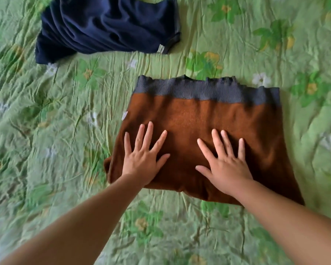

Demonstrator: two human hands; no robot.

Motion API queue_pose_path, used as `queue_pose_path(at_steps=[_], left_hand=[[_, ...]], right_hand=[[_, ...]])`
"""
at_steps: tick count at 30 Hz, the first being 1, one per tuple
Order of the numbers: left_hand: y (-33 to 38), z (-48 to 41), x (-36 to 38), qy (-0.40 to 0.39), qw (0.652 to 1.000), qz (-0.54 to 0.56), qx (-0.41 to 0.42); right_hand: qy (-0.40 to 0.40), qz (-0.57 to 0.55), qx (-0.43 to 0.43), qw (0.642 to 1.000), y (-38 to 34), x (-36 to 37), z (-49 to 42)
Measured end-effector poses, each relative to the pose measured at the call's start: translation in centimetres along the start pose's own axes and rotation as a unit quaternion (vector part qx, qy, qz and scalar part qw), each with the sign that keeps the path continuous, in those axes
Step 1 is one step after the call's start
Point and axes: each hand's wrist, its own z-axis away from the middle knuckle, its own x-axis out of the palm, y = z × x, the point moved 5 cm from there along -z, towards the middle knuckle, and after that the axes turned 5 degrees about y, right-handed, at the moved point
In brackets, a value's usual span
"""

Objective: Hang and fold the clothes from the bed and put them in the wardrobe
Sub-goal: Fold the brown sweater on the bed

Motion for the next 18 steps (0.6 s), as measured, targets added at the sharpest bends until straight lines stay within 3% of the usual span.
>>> queue_pose_path(at_steps=[4,7,11,14,16,18], left_hand=[[-4.1,3.0,0.1,-0.030,0.989,0.074,-0.122],[-5.9,5.1,-0.2,-0.033,0.961,0.176,-0.211],[-8.6,6.2,0.0,-0.011,0.874,0.369,-0.316],[-10.7,6.6,0.6,-0.046,0.788,0.494,-0.364],[-11.4,7.3,1.0,-0.071,0.740,0.560,-0.366],[-11.6,8.4,1.0,-0.077,0.720,0.590,-0.357]], right_hand=[[-0.006,0.031,-0.023,0.999,-1.2,-4.6,-5.1],[0.010,0.069,-0.129,0.989,-5.4,-8.3,-9.6],[0.029,0.145,-0.277,0.949,-14.1,-11.9,-13.7],[0.027,0.255,-0.358,0.898,-19.8,-12.7,-15.5],[-0.005,0.307,-0.383,0.871,-22.1,-12.5,-15.8],[-0.031,0.350,-0.373,0.859,-23.2,-12.7,-15.7]])
